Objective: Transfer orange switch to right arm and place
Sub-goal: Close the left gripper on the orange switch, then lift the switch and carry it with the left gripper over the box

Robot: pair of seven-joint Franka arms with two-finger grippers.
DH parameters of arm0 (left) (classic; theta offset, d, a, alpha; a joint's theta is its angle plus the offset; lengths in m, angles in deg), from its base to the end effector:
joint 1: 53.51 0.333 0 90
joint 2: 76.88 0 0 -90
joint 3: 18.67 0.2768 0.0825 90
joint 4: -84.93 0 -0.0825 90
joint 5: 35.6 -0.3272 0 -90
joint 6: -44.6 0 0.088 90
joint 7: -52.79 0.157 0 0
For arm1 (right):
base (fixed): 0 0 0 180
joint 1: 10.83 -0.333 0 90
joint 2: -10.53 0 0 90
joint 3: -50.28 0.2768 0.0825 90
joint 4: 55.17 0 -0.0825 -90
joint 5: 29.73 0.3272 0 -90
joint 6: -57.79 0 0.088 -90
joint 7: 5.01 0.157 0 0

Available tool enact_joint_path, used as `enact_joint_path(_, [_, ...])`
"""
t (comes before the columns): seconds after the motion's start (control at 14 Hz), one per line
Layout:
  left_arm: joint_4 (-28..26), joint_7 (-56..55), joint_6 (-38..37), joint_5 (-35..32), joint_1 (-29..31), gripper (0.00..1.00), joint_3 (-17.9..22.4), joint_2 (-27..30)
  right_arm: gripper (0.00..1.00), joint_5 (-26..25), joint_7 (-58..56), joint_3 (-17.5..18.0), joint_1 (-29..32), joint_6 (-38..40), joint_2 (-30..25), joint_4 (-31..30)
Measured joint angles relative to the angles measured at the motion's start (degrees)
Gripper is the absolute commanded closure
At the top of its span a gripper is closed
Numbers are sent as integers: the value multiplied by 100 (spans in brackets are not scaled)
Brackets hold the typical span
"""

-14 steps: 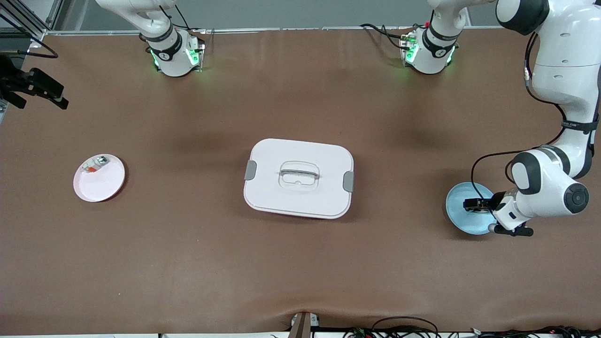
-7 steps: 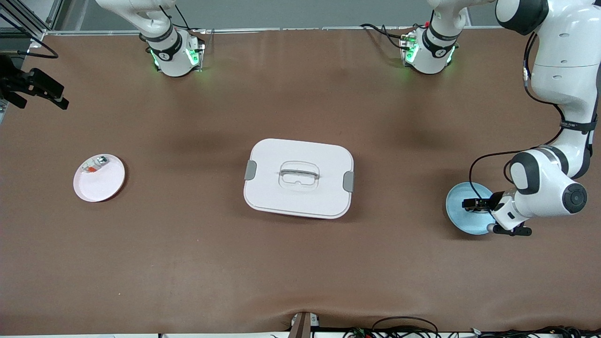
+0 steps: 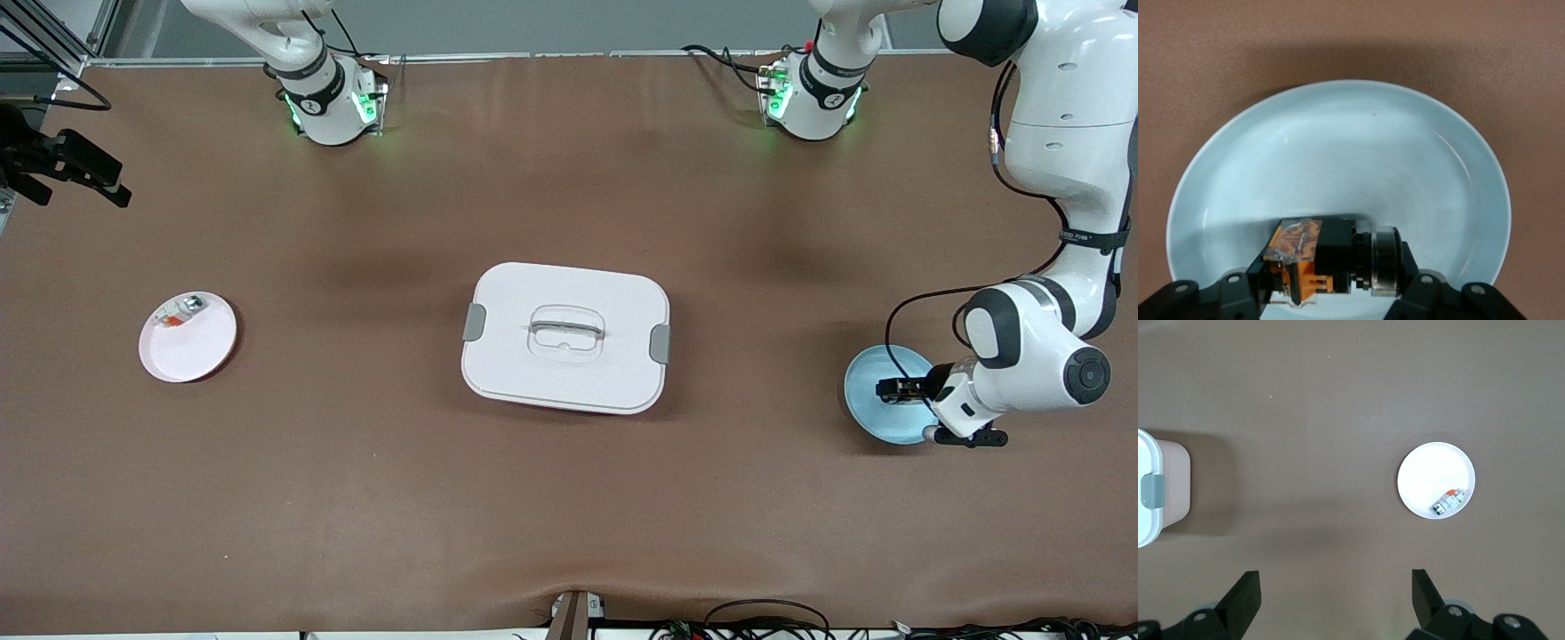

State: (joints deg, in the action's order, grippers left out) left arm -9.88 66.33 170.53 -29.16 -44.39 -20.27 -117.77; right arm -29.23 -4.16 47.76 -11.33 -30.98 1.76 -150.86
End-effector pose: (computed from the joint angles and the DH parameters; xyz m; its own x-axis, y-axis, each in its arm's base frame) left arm 0.5876 0.0696 0.1427 0.9887 -0.0356 -0.1459 -0.0159 -0.9908 0.1344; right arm 0.4544 -0.0160 0.5650 0.9983 -0.0496 0.0319 -0.0491 -0.9987 -0.0159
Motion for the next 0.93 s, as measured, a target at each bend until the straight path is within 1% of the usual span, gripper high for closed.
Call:
enact_joint_path(0.29, [64,-61,0,1,-4,81,-17,45,0,1,0,0,0,1,-2,0])
enact_joint_path(0.43, [107,-150,-52,2,-11,81,-53,180,0,1,0,1,0,1,-4,-1])
enact_joint_path(0.57, [155,-208,-356,3,-27,81,-98,457,0,1,0,1,0,1,-5,-3])
enact_joint_path(0.93, [193,-532,-1415,4,-34,81,-119,1268,0,1,0,2,-1,1,-8,-5])
